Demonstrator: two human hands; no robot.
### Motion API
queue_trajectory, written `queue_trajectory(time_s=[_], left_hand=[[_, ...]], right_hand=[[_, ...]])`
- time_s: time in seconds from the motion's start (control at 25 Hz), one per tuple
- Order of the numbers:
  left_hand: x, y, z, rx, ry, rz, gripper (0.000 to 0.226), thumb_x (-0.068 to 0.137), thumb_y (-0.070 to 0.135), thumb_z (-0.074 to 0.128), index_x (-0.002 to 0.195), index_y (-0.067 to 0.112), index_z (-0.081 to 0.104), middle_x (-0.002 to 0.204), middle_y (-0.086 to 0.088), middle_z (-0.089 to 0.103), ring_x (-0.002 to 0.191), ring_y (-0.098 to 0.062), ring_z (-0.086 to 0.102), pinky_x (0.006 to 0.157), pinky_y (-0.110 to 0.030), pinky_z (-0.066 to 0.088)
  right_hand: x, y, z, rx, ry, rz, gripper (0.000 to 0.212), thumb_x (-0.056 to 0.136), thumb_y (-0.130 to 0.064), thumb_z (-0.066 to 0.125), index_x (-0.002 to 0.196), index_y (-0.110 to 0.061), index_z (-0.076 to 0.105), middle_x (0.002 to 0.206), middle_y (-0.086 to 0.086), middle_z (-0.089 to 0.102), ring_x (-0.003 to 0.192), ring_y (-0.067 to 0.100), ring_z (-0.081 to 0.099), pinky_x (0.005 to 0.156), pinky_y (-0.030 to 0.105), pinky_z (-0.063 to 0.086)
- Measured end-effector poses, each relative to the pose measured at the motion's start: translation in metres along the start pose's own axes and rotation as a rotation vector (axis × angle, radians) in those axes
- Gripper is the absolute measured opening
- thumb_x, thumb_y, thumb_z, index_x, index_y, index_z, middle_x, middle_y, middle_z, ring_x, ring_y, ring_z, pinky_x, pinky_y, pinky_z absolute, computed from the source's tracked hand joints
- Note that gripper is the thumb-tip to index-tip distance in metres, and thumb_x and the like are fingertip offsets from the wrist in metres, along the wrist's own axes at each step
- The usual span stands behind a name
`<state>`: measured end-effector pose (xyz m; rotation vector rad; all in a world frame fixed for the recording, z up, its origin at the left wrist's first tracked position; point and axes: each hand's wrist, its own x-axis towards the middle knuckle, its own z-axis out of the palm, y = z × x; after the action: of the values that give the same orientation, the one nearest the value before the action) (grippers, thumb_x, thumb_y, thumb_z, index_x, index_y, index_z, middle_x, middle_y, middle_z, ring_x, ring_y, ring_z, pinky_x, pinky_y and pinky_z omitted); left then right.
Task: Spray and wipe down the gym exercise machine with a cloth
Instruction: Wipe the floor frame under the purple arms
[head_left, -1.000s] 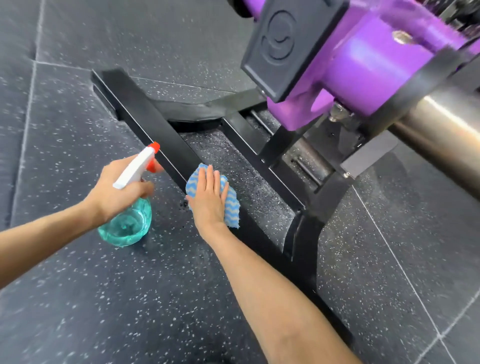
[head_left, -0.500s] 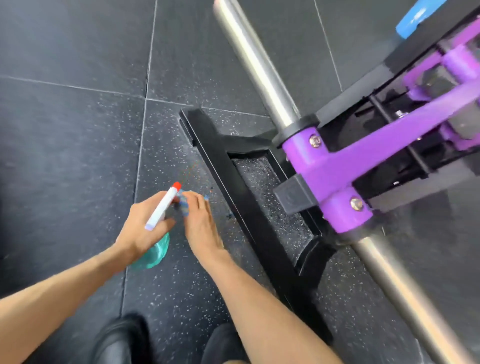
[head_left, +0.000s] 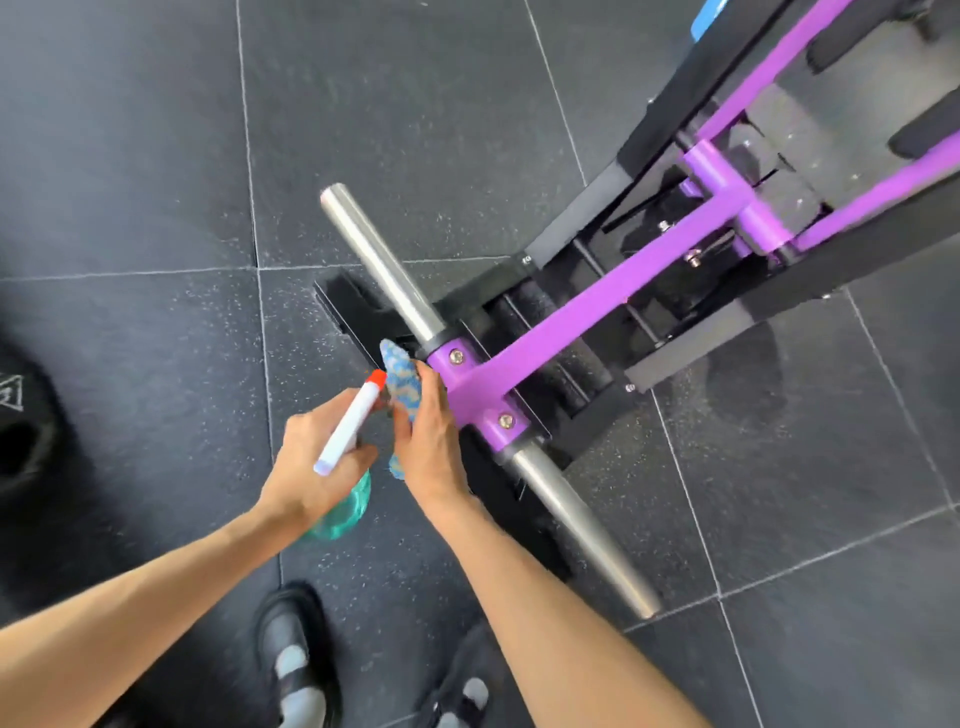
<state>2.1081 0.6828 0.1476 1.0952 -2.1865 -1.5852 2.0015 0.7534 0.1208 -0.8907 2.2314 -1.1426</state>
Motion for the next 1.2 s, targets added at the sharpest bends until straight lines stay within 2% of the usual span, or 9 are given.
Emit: queue_trajectory(time_s=[0.12, 0.24, 0.4, 0.6, 0.72, 0.84, 1.04, 1.12, 1.2], left_hand=[[0.006, 0.066, 0.012, 0.006, -0.004, 0.004, 0.042, 0.060, 0.012, 0.053, 0.089, 0.040, 0.065, 0.079, -0.018, 0.068, 0.056, -0.013, 0.045, 0.060, -0.026, 0.046], [0.024, 0.117, 0.063, 0.004, 0.016, -0.011, 0.034, 0.059, 0.012, 0.057, 0.089, 0.027, 0.067, 0.065, -0.011, 0.057, 0.058, -0.018, 0.045, 0.056, -0.031, 0.044], [0.042, 0.162, 0.167, 0.039, 0.044, -0.007, 0.038, 0.058, 0.014, 0.059, 0.095, 0.019, 0.067, 0.087, -0.018, 0.067, 0.067, -0.018, 0.051, 0.067, -0.035, 0.051], [0.065, 0.211, 0.319, -0.117, 0.299, -0.233, 0.035, 0.054, 0.019, 0.055, 0.087, 0.015, 0.067, 0.081, -0.011, 0.064, 0.068, -0.018, 0.051, 0.061, -0.026, 0.046], [0.072, 0.234, 0.381, -0.121, 0.387, -0.320, 0.037, 0.052, 0.020, 0.051, 0.086, 0.011, 0.066, 0.078, -0.006, 0.060, 0.072, -0.020, 0.052, 0.070, -0.033, 0.050], [0.079, 0.253, 0.412, -0.101, 0.343, -0.321, 0.037, 0.051, 0.017, 0.050, 0.084, 0.008, 0.065, 0.075, -0.005, 0.062, 0.073, -0.023, 0.056, 0.073, -0.040, 0.053], [0.101, 0.252, 0.429, 0.005, 0.288, -0.388, 0.032, 0.060, 0.009, 0.057, 0.090, 0.001, 0.064, 0.078, -0.015, 0.064, 0.068, -0.025, 0.053, 0.065, -0.044, 0.053], [0.111, 0.245, 0.434, -0.026, 0.318, -0.422, 0.027, 0.060, 0.009, 0.056, 0.086, 0.004, 0.062, 0.075, -0.010, 0.062, 0.067, -0.024, 0.052, 0.061, -0.041, 0.051], [0.134, 0.232, 0.437, -0.056, 0.361, -0.468, 0.019, 0.066, 0.004, 0.057, 0.084, 0.006, 0.061, 0.075, -0.006, 0.060, 0.068, -0.025, 0.052, 0.060, -0.035, 0.047]], right_hand=[[0.005, -0.012, -0.060, 0.076, 0.062, 0.051, 0.042, 0.094, -0.006, 0.053, 0.134, -0.002, 0.041, 0.131, 0.014, 0.053, 0.118, 0.025, 0.051, 0.095, 0.026, 0.037], [0.007, 0.022, -0.132, 0.100, 0.185, 0.119, 0.036, 0.092, -0.008, 0.056, 0.127, 0.000, 0.048, 0.122, 0.015, 0.058, 0.109, 0.027, 0.055, 0.092, 0.027, 0.039], [0.009, 0.087, -0.247, 0.151, 0.262, 0.186, 0.028, 0.092, -0.006, 0.054, 0.118, 0.001, 0.051, 0.113, 0.017, 0.061, 0.095, 0.022, 0.054, 0.081, 0.018, 0.036], [0.006, 0.186, -0.431, 0.111, -0.021, 0.231, 0.028, 0.089, -0.010, 0.058, 0.116, -0.010, 0.056, 0.103, 0.007, 0.062, 0.091, 0.024, 0.056, 0.083, 0.028, 0.045], [0.015, 0.221, -0.501, 0.113, 0.009, 0.309, 0.023, 0.089, -0.013, 0.056, 0.111, -0.012, 0.052, 0.097, 0.006, 0.060, 0.085, 0.022, 0.057, 0.071, 0.025, 0.047], [0.043, 0.237, -0.513, 0.203, 0.096, 0.390, 0.036, 0.085, -0.027, 0.056, 0.117, -0.014, 0.046, 0.104, 0.006, 0.057, 0.092, 0.027, 0.058, 0.079, 0.038, 0.050], [0.092, 0.221, -0.481, 0.154, -0.100, 0.295, 0.028, 0.095, -0.020, 0.049, 0.122, -0.013, 0.045, 0.100, 0.003, 0.057, 0.075, 0.013, 0.054, 0.060, 0.016, 0.043], [0.116, 0.217, -0.478, 0.110, -0.164, 0.248, 0.029, 0.096, -0.022, 0.048, 0.123, -0.012, 0.045, 0.108, 0.008, 0.059, 0.085, 0.019, 0.056, 0.072, 0.026, 0.043], [0.148, 0.220, -0.480, 0.080, -0.215, 0.214, 0.028, 0.096, -0.023, 0.047, 0.122, -0.012, 0.045, 0.102, 0.003, 0.058, 0.083, 0.016, 0.056, 0.072, 0.030, 0.043]])
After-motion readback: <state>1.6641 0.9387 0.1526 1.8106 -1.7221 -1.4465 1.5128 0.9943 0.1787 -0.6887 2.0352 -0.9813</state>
